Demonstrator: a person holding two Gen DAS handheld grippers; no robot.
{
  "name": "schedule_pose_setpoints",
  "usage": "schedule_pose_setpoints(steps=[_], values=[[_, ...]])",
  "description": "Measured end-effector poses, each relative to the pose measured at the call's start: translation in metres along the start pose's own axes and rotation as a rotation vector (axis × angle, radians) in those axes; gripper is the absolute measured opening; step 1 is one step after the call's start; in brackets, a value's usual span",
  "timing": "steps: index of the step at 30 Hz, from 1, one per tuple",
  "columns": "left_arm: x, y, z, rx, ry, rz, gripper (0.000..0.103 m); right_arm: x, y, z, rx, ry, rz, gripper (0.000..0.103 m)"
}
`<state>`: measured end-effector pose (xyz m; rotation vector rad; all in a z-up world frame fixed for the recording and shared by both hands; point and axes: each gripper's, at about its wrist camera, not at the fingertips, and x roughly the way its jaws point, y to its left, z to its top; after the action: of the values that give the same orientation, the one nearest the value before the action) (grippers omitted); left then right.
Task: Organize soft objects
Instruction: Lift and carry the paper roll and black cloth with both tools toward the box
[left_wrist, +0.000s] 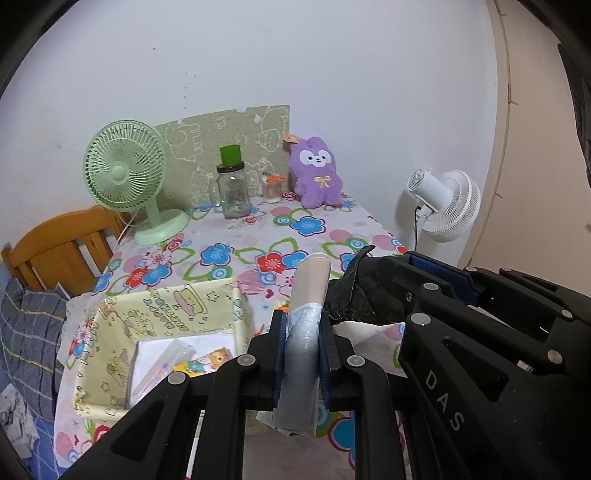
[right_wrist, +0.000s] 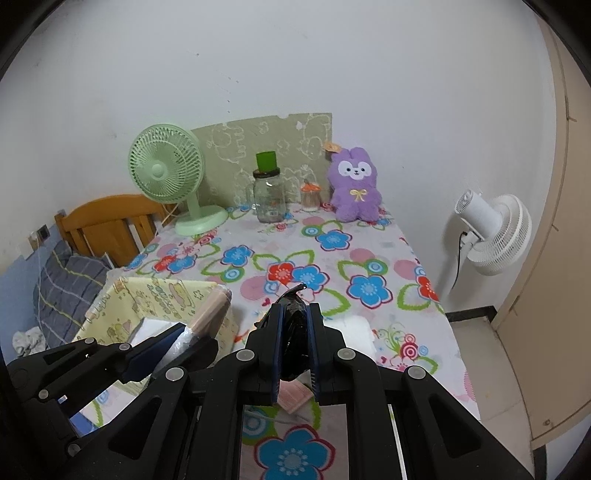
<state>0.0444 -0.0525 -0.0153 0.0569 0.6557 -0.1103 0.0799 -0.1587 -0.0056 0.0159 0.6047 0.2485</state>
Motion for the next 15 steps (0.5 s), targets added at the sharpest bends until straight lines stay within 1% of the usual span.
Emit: schedule_pose_setpoints(steps=[9,15], values=[[-0.005,0.029,0.005,-0.019,-0.028,0.026,0.014,0.003,0.028,0.012,-0.030,-0.014,0.013,0.015],[-0.004,0.045,0.009,-0.028,-0.033,0.042,0.014,0.009,0.046,0.020,-0.058,-0.008,0.025,0.015]])
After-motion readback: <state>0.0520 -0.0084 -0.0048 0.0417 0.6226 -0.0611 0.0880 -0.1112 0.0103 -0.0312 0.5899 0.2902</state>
